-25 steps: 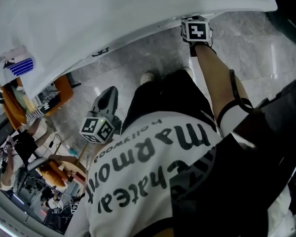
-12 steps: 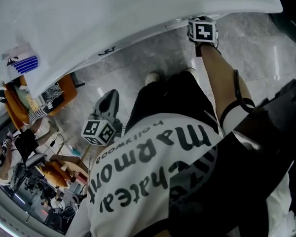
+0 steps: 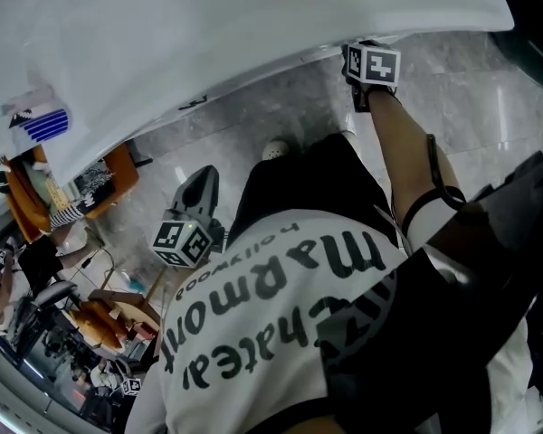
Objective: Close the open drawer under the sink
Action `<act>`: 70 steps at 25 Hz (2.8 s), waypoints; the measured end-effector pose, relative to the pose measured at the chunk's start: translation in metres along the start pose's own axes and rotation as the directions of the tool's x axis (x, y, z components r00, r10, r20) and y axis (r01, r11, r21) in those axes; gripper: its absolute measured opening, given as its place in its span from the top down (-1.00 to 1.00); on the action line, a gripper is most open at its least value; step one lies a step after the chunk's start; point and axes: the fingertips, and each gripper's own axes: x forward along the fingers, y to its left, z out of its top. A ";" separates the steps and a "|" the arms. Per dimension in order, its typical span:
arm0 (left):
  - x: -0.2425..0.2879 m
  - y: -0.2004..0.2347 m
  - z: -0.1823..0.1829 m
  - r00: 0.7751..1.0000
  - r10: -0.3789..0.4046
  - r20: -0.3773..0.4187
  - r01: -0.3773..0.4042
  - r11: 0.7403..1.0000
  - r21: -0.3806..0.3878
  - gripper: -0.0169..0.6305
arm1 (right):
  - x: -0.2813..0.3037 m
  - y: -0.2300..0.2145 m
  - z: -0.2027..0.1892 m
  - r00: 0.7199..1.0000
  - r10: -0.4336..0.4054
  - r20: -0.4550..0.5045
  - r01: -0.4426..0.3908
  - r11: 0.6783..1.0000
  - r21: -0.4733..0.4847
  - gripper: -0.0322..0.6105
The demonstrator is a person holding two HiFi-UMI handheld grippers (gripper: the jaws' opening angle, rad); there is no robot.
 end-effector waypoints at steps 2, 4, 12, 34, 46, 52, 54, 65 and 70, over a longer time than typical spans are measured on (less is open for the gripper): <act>-0.001 -0.005 0.002 1.000 -0.002 -0.008 0.002 1.000 0.001 0.92 | 0.000 -0.001 -0.001 1.000 -0.010 -0.018 0.011 0.999 0.031 0.45; -0.004 -0.011 0.005 1.000 0.000 -0.011 0.000 1.000 0.002 0.92 | -0.002 -0.004 -0.004 0.999 -0.027 -0.042 0.028 0.999 0.024 0.44; -0.015 -0.033 0.007 0.999 0.029 -0.013 -0.030 0.999 -0.035 0.92 | -0.011 -0.006 -0.010 0.995 -0.061 -0.079 0.055 0.996 -0.073 0.54; -0.009 -0.128 0.063 0.948 -0.314 0.052 0.303 0.940 0.154 0.92 | -0.190 0.004 -0.017 0.981 0.045 0.187 -0.073 0.987 0.146 0.87; -0.050 -0.165 0.119 0.833 -0.531 0.157 0.475 0.830 0.291 0.92 | -0.350 0.029 -0.017 0.928 -0.039 0.371 -0.030 0.983 0.179 0.87; -0.079 -0.168 0.118 0.809 -0.559 0.183 0.508 0.820 0.263 0.92 | -0.420 0.046 -0.018 0.870 -0.020 0.493 -0.100 0.972 0.215 0.87; -0.086 -0.166 0.118 0.818 -0.546 0.183 0.500 0.831 0.244 0.92 | -0.436 0.051 -0.024 0.869 -0.023 0.495 -0.096 0.972 0.215 0.87; -0.103 -0.185 0.123 0.820 -0.518 0.244 0.473 0.853 0.221 0.92 | -0.480 0.034 -0.043 0.885 -0.062 0.462 -0.010 0.989 0.150 0.87; -0.104 -0.205 0.123 0.823 -0.504 0.263 0.461 0.862 0.211 0.92 | -0.487 0.027 -0.046 0.900 -0.034 0.435 -0.007 0.996 0.093 0.87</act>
